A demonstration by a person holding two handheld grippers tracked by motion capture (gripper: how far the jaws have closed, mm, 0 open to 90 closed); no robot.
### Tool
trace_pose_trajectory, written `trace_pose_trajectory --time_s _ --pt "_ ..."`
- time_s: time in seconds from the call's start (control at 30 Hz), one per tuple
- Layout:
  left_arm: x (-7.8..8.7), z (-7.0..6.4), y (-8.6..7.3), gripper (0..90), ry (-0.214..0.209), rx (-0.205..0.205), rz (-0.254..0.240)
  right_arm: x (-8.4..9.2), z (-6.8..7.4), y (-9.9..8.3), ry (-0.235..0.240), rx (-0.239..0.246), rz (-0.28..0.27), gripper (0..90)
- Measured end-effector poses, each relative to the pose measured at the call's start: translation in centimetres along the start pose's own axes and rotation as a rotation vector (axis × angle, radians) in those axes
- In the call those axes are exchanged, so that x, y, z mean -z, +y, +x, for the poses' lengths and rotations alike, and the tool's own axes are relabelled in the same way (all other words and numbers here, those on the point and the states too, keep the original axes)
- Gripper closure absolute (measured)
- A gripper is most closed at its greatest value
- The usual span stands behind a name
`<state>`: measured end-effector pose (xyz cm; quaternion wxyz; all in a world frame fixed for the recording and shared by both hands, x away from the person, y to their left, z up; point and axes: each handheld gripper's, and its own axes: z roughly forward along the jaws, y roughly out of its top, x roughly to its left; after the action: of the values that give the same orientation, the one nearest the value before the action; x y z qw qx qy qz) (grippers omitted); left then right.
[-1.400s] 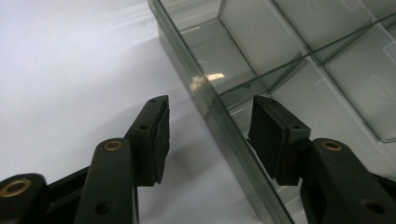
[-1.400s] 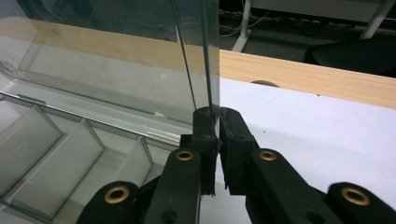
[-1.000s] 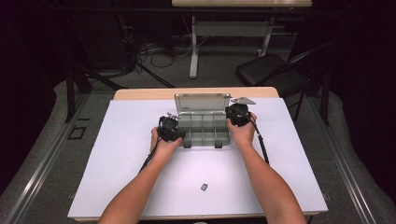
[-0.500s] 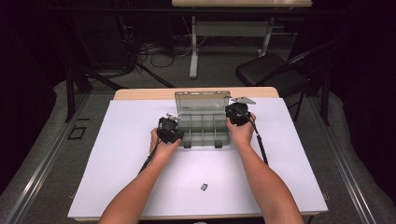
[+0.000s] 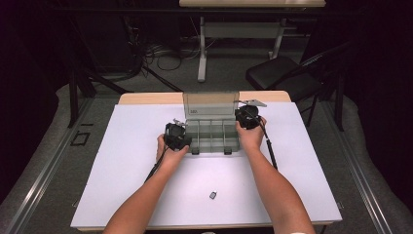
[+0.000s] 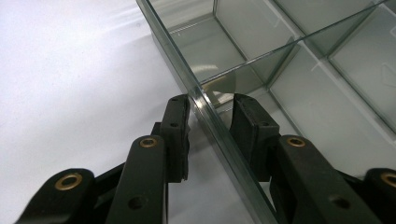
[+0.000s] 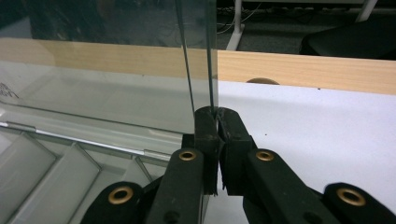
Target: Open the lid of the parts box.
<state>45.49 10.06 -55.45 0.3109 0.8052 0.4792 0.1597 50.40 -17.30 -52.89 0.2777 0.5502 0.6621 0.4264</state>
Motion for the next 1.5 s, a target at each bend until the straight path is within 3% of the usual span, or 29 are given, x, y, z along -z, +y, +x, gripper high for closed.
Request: trace_pose_trajectory --time_s 0.33,1.2,1.5 --pt "0.0 0.0 0.0 67.3 -0.001 0.000 0.000 -0.7 0.1 0.7 -0.025 0.014 0.035 88.4" --pt "0.0 0.0 0.0 67.7 -0.003 0.003 -0.003 -1.9 -0.3 1.8 -0.025 -0.054 0.111 89.1" --pt "0.0 0.0 -0.1 67.9 -0.004 0.007 -0.001 -2.1 -0.1 1.6 -0.037 -0.051 0.098 88.9"
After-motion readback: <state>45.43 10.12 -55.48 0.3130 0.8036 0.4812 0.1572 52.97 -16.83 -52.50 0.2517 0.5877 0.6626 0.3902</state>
